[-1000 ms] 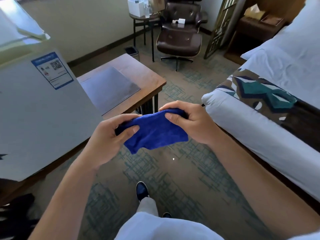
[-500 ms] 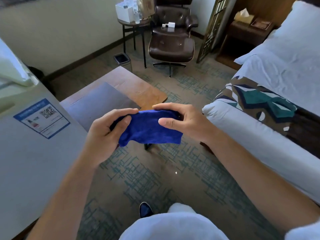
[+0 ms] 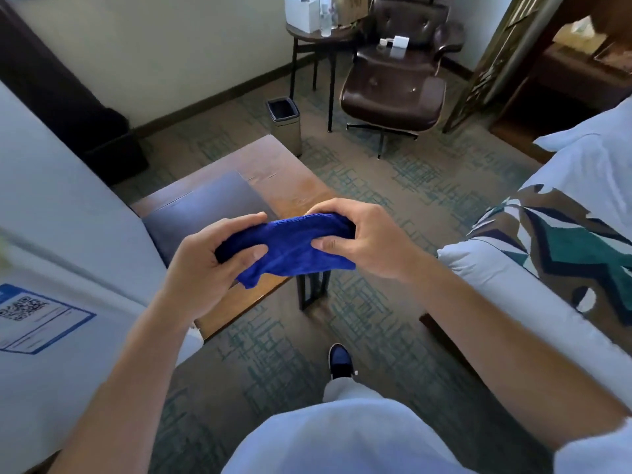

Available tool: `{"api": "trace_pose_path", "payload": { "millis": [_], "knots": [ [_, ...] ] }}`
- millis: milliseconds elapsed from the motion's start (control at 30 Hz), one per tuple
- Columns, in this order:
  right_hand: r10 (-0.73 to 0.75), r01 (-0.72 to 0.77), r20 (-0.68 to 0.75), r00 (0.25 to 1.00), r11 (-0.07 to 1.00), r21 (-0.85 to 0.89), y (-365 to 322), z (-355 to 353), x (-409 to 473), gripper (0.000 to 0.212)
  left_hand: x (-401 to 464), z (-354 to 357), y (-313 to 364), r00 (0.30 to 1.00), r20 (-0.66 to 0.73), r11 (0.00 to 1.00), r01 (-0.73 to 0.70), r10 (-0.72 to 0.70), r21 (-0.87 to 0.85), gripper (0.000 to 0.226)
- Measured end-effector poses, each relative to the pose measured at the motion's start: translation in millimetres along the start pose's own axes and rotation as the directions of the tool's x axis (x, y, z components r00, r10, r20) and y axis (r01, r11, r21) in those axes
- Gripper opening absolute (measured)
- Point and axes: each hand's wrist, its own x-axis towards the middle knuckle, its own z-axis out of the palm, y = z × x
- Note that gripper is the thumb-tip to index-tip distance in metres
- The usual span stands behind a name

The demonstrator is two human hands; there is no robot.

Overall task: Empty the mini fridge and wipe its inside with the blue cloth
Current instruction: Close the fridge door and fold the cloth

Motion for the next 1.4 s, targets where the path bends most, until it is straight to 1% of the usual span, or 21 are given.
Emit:
{"api": "trace_pose_path", "payload": {
  "millis": [133, 200, 300, 400, 500, 633, 800, 900, 1000, 1133, 1233, 1333, 1400],
  "knots": [
    [-0.030, 0.029, 0.048, 0.998, 0.999, 0.026, 33.4, -29.5, 40.8, 0.041, 39.6, 22.4, -4.7, 1.000, -0.010, 0.996, -0.003, 0.004, 0.093, 0.033],
    [-0.056, 0.053, 0.079, 0.995, 0.998, 0.034, 48.1, -42.7, 58.4, 0.038, 56.9, 33.5, -6.1, 0.999, -0.035, 0.993, 0.012, -0.008, 0.119, 0.032],
    [-0.082, 0.085, 0.110, 0.991, 0.996, -0.024, 67.7, -58.2, 83.0, 0.034, 80.0, 47.6, -10.2, 0.998, -0.059, 0.986, 0.027, -0.018, 0.163, 0.031],
    [-0.083, 0.093, 0.118, 0.990, 0.992, -0.088, 87.5, -66.3, 101.9, 0.030, 98.6, 58.7, -20.7, 0.995, -0.078, 0.985, 0.070, -0.059, 0.156, 0.026],
    [-0.057, 0.077, 0.153, 0.987, 0.989, -0.125, 109.5, -66.9, 120.0, 0.027, 113.6, 68.6, -32.3, 0.989, -0.099, 0.982, 0.120, -0.106, 0.148, 0.025],
    [-0.016, 0.042, 0.198, 0.980, 0.991, -0.128, 136.5, -62.7, 142.3, 0.022, 130.7, 80.7, -52.9, 0.978, -0.113, 0.975, 0.188, -0.175, 0.116, 0.025],
    [0.064, -0.033, 0.266, 0.962, 0.992, -0.119, 167.3, -57.5, 177.2, 0.026, 161.4, 84.8, -86.9, 0.965, -0.093, 0.961, 0.256, -0.247, 0.102, 0.027],
    [0.118, -0.083, 0.275, 0.954, 0.987, -0.137, 183.2, -48.3, 189.5, 0.028, 174.5, 86.2, -109.0, 0.953, -0.069, 0.947, 0.302, -0.296, 0.109, 0.028],
    [0.195, -0.158, 0.299, 0.934, 0.977, -0.146, 201.2, -35.8, 203.0, 0.027, 189.6, 86.8, -136.9, 0.913, 0.040, 0.914, 0.405, -0.407, 0.033, 0.029],
    [0.315, -0.215, 0.384, 0.868, 0.935, -0.281, 224.3, -24.2, 225.7, 0.023, 199.6, 98.6, -171.1, 0.846, 0.135, 0.849, 0.525, -0.515, -0.052, 0.028],
    [0.425, -0.250, 0.468, 0.775, 0.886, -0.391, 239.2, -19.3, 239.9, 0.019, 198.8, 114.4, -195.2, 0.802, 0.219, 0.812, 0.579, -0.555, -0.064, 0.027],
    [0.495, -0.270, 0.466, 0.733, 0.841, -0.468, 252.0, -10.7, 255.9, 0.020, 206.8, 123.7, -218.9, 0.741, 0.301, 0.760, 0.646, -0.601, -0.073, 0.027],
    [0.528, -0.292, 0.435, 0.730, 0.815, -0.500, 257.1, -7.3, 256.2, 0.022, 211.0, 127.5, -223.5, 0.727, 0.305, 0.750, 0.659, -0.615, -0.060, 0.026]
  ]
}}
